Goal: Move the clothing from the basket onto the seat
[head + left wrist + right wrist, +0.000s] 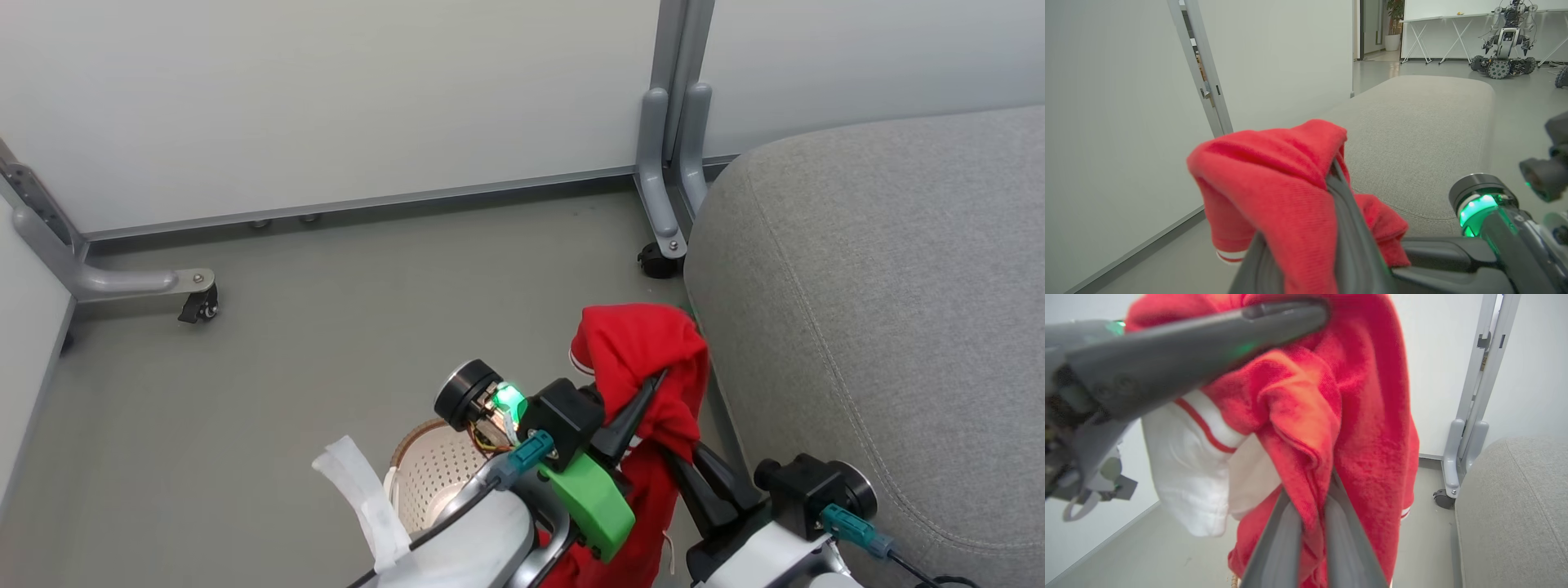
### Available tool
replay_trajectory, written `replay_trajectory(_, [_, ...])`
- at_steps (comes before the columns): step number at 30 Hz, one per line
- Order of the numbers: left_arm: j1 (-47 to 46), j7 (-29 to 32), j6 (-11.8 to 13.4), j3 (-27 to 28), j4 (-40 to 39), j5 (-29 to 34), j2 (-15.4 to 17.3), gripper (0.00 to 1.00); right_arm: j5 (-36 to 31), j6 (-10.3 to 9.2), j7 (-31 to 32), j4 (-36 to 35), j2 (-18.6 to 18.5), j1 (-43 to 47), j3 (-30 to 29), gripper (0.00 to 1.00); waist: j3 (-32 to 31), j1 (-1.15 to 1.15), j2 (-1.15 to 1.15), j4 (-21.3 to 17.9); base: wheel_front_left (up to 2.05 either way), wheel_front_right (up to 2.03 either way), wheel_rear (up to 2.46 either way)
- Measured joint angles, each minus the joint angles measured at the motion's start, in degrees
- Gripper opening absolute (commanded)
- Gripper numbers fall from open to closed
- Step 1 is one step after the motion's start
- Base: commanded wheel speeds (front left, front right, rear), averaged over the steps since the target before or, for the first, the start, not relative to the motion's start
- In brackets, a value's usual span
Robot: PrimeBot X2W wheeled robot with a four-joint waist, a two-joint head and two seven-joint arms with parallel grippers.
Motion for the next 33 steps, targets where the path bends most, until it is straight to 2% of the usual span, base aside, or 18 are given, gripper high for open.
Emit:
replay_trajectory(8, [-0.07,-0.52,0.90,-0.05,2.87,0.27,0.19,0.00,0.52,0.00,0.00,0.18,0.02,0.76,-0.99,0.00,0.33,0.00,0.00,0.07,0.00,0.00,0.00])
replay_trajectory(9, [-0.13,-0.69,1.11,-0.02,3.03,0.32,0.19,0.16,0.54,0.00,0.00,0.25,0.01,0.80,-1.05,0.00,0.38,0.00,0.00,0.09,0.00,0.00,0.00])
replay_trajectory(10, [-0.19,-0.77,1.40,-0.01,3.24,0.55,0.19,1.00,0.66,0.00,0.00,0.33,0.02,0.81,-1.19,0.00,0.43,0.00,0.00,0.12,0.00,0.00,0.00])
replay_trajectory(14, [-0.68,-1.02,2.54,0.33,4.17,0.96,0.45,1.00,0.90,0.00,0.00,1.25,-0.01,0.94,-2.38,0.00,0.57,0.00,0.00,0.25,0.00,0.00,0.00])
replay_trajectory(33, [-1.41,-0.76,3.72,0.29,4.71,0.91,1.67,1.00,-0.40,0.00,0.00,3.45,0.86,1.68,-5.64,0.00,0.75,0.00,0.00,0.16,0.00,0.00,0.00])
